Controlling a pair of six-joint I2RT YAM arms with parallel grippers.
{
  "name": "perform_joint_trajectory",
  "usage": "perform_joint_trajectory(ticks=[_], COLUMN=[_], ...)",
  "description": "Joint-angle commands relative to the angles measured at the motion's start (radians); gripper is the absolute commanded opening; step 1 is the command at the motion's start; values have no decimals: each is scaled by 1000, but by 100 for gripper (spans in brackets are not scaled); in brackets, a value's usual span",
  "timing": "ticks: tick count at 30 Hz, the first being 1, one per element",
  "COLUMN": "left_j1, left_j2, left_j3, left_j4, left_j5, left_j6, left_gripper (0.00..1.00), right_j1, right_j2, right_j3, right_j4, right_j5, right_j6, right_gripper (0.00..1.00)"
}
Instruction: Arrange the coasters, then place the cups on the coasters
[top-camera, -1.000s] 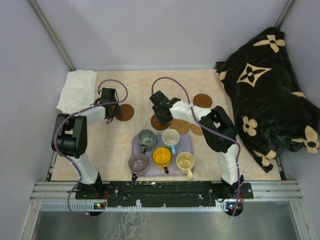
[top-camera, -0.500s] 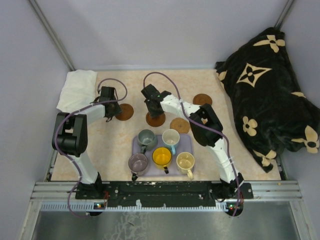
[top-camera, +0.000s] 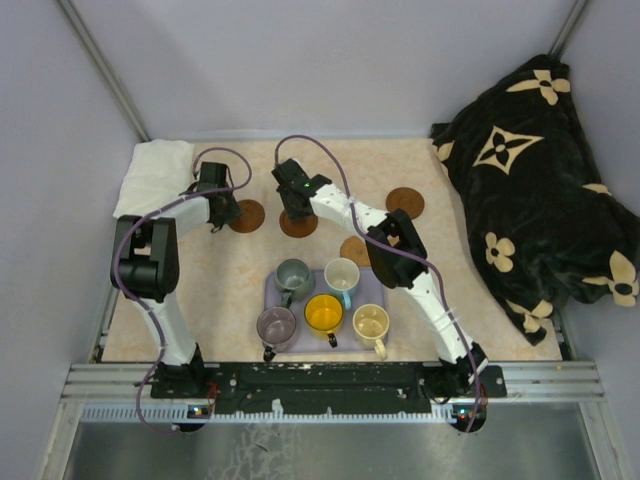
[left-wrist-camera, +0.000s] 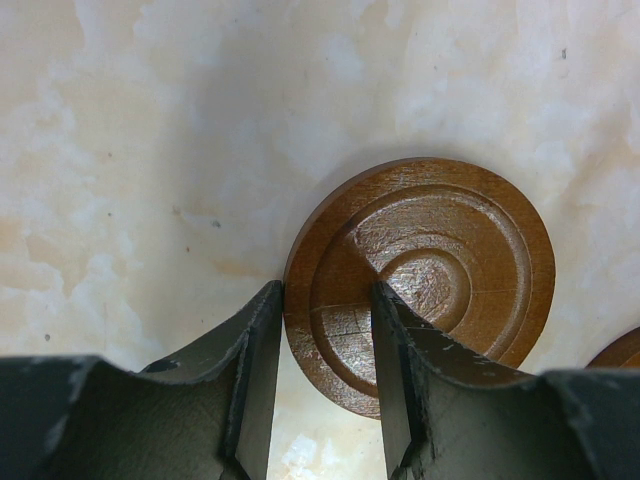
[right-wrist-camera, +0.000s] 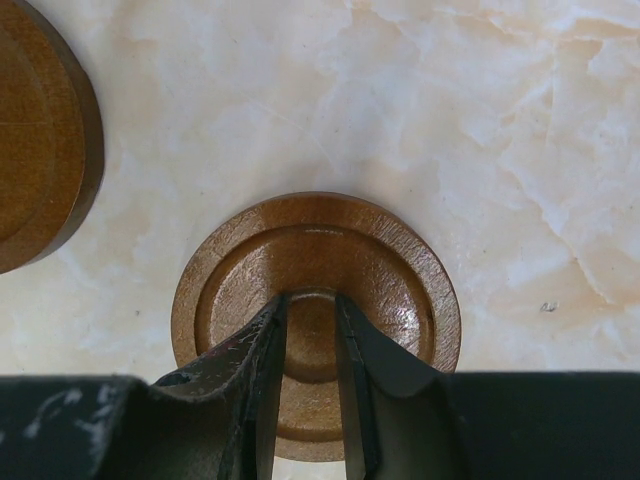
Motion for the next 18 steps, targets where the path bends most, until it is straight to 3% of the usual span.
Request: perform_joint_trajectory(ticks=[1, 18], left_j1=[21, 27], left_j2=[68, 100], left_j3=[28, 59], left_j4=[-81, -89], left_j5=[25, 39], left_j6=[-3, 9], left_gripper=[45, 45], right_j1=[-11, -24], right_j2=[72, 122], right_j3=[24, 91], right_j4=[-2, 127], right_j5=[-31, -57], right_j6=[0, -15], right_gripper=[27, 33])
